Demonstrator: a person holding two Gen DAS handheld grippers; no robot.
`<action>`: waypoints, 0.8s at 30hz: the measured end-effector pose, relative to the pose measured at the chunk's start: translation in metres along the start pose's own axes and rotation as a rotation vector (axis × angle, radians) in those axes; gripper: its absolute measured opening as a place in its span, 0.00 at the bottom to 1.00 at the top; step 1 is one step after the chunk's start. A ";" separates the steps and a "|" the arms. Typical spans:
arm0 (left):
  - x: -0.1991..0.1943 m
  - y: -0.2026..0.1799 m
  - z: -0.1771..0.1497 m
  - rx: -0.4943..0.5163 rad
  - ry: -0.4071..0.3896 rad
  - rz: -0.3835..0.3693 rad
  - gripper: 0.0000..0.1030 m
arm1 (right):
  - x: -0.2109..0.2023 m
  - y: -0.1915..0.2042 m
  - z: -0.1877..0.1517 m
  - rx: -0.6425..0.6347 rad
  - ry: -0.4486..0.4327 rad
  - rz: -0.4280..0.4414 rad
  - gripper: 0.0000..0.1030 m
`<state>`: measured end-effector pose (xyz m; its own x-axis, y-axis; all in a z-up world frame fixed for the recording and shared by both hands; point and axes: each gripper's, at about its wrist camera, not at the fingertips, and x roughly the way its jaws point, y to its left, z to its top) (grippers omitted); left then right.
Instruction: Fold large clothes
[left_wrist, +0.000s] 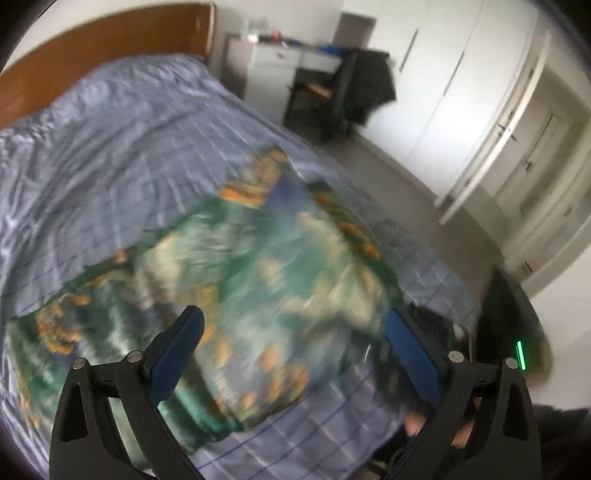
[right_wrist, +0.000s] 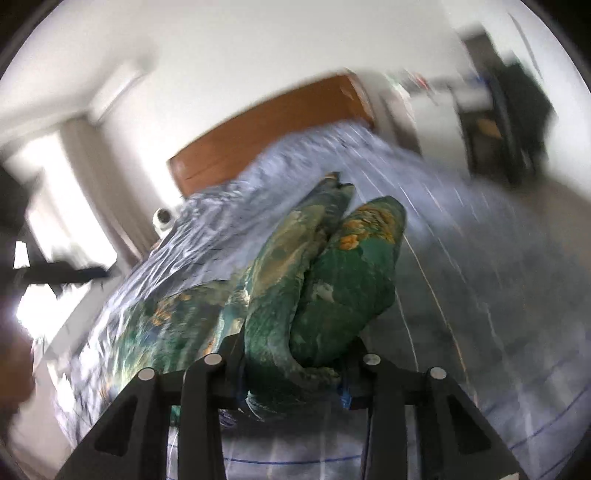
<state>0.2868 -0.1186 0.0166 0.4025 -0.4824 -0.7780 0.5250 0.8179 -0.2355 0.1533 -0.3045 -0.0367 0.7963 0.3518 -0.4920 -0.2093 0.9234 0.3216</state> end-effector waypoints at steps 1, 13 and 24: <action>0.004 -0.002 0.007 0.007 0.020 0.004 0.94 | -0.005 0.023 0.004 -0.085 -0.020 0.008 0.35; 0.001 0.017 -0.020 0.052 0.109 0.367 0.42 | -0.023 0.174 -0.031 -0.744 -0.124 0.035 0.35; -0.067 0.187 -0.063 -0.264 0.016 0.298 0.30 | -0.045 0.159 -0.008 -0.523 0.046 0.290 0.69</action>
<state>0.3109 0.0867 -0.0119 0.4955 -0.2081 -0.8433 0.1750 0.9749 -0.1377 0.0794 -0.1719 0.0303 0.6418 0.5966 -0.4819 -0.6754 0.7374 0.0134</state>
